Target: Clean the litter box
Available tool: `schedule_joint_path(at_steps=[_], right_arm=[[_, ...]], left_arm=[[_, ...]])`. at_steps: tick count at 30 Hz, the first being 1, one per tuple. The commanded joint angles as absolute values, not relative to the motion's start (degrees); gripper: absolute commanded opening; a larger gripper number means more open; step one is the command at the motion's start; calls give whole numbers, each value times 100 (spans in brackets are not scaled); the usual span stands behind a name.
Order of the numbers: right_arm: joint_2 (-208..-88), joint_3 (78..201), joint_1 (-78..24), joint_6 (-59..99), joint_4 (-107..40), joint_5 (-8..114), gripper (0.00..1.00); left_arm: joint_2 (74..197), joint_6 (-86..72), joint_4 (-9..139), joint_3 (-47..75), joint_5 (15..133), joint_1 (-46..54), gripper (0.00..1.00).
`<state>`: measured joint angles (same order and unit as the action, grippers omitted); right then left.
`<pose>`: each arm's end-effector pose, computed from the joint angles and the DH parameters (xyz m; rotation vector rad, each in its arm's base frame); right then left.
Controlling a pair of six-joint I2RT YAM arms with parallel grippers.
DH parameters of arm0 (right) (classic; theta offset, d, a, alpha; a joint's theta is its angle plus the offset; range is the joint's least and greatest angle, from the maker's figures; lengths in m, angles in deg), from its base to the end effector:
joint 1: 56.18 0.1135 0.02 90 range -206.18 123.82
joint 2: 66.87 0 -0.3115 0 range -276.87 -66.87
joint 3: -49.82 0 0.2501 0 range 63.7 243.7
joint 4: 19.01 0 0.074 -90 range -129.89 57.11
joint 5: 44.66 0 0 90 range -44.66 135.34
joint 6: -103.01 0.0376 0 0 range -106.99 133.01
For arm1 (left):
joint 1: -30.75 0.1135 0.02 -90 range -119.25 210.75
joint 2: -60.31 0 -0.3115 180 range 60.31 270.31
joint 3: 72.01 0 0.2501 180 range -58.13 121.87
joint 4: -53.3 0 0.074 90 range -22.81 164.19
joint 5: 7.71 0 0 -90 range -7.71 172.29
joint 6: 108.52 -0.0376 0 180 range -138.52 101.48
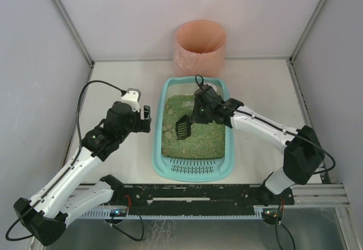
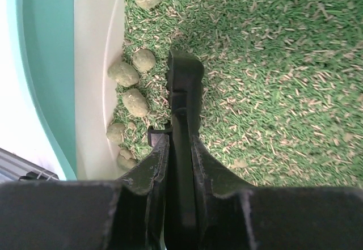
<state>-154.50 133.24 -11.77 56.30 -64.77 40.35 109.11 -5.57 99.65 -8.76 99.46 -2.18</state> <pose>0.2368 0.2274 0.3210 0.0154 2.5237 0.5575 0.1322 -0.0724 0.3522 0.1906 2.0956 -0.1624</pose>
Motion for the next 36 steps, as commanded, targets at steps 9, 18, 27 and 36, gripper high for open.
schedule_joint_path(at_steps=[9,18,27,36], right_arm=[[-16104,12791,-1081,6313,-5158,5198,0],[-15343,11655,-1530,6909,-4051,5517,0],[-14644,11628,-1620,6763,-4512,4980,0],[-14116,11166,-1898,6950,-4110,5307,0]], left_arm=[[10840,-520,9836,-810,9846,-157,85],[10825,-516,9829,-809,9826,-148,85],[10838,-516,9822,-807,9817,-133,85],[10830,-518,9822,-806,9819,-134,85]])
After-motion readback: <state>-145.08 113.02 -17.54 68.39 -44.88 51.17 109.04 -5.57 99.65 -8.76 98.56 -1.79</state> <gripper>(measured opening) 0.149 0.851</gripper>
